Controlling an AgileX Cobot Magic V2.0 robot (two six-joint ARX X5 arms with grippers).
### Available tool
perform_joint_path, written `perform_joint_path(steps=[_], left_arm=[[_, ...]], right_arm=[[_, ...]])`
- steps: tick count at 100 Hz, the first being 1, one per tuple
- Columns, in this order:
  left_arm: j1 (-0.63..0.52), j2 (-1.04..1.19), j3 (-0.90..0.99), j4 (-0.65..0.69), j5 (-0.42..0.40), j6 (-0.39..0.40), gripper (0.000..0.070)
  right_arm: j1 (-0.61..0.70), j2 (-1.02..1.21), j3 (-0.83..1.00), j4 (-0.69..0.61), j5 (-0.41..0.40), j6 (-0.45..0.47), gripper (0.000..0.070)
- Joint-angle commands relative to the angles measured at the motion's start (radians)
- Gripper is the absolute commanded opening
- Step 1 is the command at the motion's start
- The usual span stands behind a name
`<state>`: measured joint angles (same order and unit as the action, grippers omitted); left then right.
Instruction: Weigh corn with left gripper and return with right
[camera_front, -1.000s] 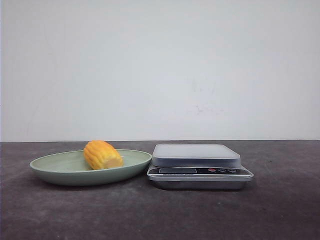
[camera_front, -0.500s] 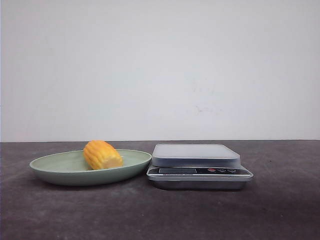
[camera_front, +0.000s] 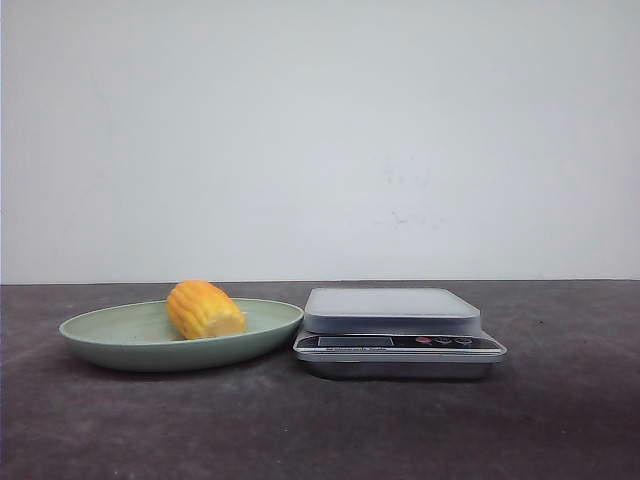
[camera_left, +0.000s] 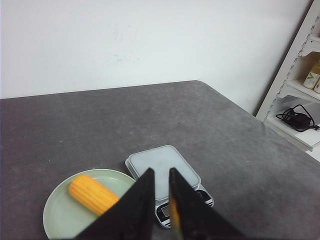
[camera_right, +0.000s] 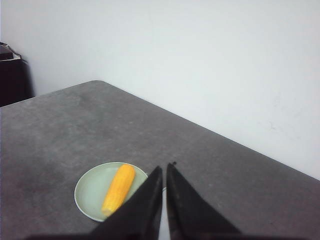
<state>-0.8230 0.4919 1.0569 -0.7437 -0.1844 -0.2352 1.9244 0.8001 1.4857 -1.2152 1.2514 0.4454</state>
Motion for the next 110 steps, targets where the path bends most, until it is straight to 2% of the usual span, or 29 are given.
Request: perform_joint_path(steps=[1, 75, 93, 99, 110], left_arm=[[-0.01, 0.005, 0.009, 0.008, 0.001, 0.01, 0.0007], [-0.01, 0.005, 0.009, 0.008, 0.001, 0.01, 0.0007], [-0.01, 0.005, 0.009, 0.008, 0.001, 0.01, 0.0007], [-0.01, 0.005, 0.009, 0.008, 0.001, 0.01, 0.0007], [-0.01, 0.005, 0.009, 0.008, 0.001, 0.01, 0.0007]], right_arm=[[0.022, 0.008, 0.018, 0.006, 0.006, -0.002, 0.0011], [0.022, 0.008, 0.018, 0.006, 0.007, -0.011, 0.0011], [0.025, 0.008, 0.018, 0.011, 0.026, -0.008, 0.0011], [0.025, 0.009, 0.018, 0.009, 0.061, -0.013, 0.0011], [-0.013, 0.008, 0.018, 0.012, 0.055, -0.004, 0.0011]])
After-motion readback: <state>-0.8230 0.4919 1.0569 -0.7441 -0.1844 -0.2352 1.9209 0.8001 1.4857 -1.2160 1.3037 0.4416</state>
